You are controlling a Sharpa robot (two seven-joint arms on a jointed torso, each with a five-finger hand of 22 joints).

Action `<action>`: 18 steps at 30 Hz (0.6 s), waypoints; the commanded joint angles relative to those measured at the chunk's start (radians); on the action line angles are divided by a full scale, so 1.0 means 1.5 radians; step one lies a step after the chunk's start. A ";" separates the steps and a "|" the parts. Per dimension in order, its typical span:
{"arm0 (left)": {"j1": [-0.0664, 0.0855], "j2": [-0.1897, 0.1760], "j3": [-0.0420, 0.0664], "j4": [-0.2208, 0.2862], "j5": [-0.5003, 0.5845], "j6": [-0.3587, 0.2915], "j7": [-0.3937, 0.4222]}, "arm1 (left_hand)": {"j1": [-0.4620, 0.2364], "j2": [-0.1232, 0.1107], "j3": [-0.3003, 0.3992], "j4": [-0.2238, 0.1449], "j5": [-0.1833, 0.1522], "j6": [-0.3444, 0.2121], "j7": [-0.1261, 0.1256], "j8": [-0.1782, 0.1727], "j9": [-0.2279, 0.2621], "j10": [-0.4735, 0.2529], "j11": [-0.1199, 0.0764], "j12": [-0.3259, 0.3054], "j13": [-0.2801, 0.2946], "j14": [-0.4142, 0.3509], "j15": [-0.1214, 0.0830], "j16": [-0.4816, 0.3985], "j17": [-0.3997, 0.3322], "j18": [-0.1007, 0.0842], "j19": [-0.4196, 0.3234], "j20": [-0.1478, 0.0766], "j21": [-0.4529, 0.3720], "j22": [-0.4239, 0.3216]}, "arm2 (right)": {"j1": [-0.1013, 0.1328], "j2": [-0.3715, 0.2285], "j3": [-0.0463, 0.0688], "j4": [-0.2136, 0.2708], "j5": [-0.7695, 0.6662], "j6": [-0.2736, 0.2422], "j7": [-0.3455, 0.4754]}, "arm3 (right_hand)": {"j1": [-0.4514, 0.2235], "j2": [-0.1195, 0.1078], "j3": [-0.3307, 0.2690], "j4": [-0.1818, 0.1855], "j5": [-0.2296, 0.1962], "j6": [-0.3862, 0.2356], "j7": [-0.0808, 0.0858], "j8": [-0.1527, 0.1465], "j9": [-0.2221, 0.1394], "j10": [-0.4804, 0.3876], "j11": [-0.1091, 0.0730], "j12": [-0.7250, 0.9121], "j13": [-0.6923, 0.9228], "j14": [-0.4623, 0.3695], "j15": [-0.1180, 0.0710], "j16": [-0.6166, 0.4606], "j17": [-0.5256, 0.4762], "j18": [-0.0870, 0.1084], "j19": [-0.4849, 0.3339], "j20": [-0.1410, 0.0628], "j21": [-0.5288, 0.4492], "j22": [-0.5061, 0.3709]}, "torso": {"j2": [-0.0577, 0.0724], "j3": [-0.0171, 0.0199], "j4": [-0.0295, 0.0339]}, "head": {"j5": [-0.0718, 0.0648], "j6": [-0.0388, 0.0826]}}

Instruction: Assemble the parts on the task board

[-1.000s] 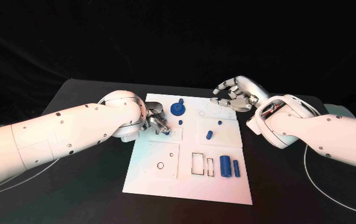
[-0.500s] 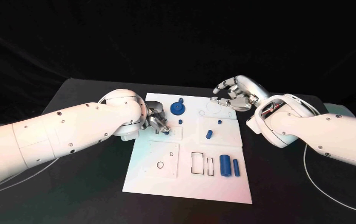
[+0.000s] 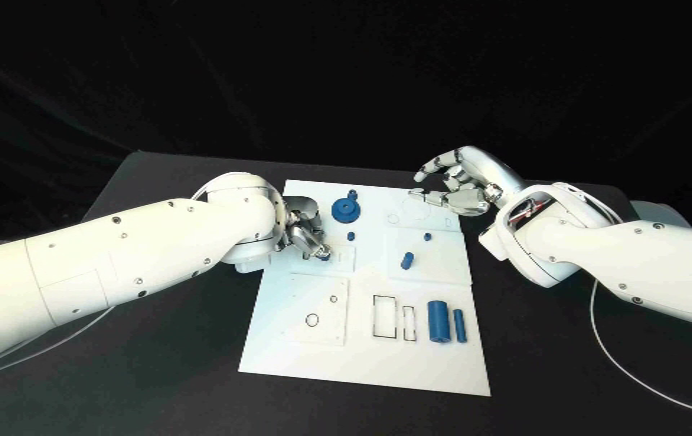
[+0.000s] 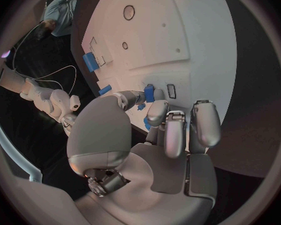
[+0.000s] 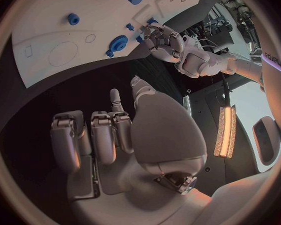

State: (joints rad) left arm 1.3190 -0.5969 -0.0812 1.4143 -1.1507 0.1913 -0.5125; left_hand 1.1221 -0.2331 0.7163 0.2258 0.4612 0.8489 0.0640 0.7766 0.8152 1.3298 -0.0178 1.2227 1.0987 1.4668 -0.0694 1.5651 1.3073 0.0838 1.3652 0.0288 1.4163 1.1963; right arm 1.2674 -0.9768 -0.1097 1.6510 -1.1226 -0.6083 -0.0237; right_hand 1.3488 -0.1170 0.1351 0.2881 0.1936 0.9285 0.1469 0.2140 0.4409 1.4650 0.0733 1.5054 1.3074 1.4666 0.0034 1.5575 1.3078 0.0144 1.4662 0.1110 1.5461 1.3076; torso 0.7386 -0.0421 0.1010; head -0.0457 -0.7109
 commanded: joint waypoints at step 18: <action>-0.003 0.003 -0.002 0.000 -0.004 0.036 -0.005 | -0.002 0.003 0.143 -0.145 0.004 0.002 -0.005 0.004 0.001 0.005 -0.002 0.004 0.000 0.069 -0.006 0.003 0.175 -0.004 0.005 -0.001 0.005 0.002 | -0.001 0.000 0.000 0.001 -0.008 0.007 -0.001 | -0.005 0.005 -0.005 0.000 0.004 -0.005 0.001 0.003 0.001 0.029 -0.004 -0.003 0.128 0.059 -0.005 -0.003 0.125 -0.004 0.058 -0.006 -0.002 0.160 | 0.000 0.0007 -0.0006 | 0.001 -0.001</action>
State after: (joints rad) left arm 1.3194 -0.5946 -0.0805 1.4138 -1.1560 0.2040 -0.5131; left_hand 1.1192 -0.2359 0.7163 0.2258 0.4611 0.8493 0.0648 0.7767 0.8151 1.3334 -0.0214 1.2227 1.0986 1.4668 -0.0693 1.5651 1.3073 0.0838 1.3651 0.0287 1.4162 1.1982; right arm 1.2670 -0.9775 -0.1098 1.6512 -1.1231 -0.6082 -0.0246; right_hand 1.3450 -0.1133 0.1351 0.2881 0.1936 0.9285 0.1469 0.2163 0.4421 1.4650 0.0733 1.5054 1.3073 1.4666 0.0034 1.5575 1.3077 0.0144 1.4662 0.1110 1.5461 1.3074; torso 0.7383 -0.0408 0.1003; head -0.0435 -0.7134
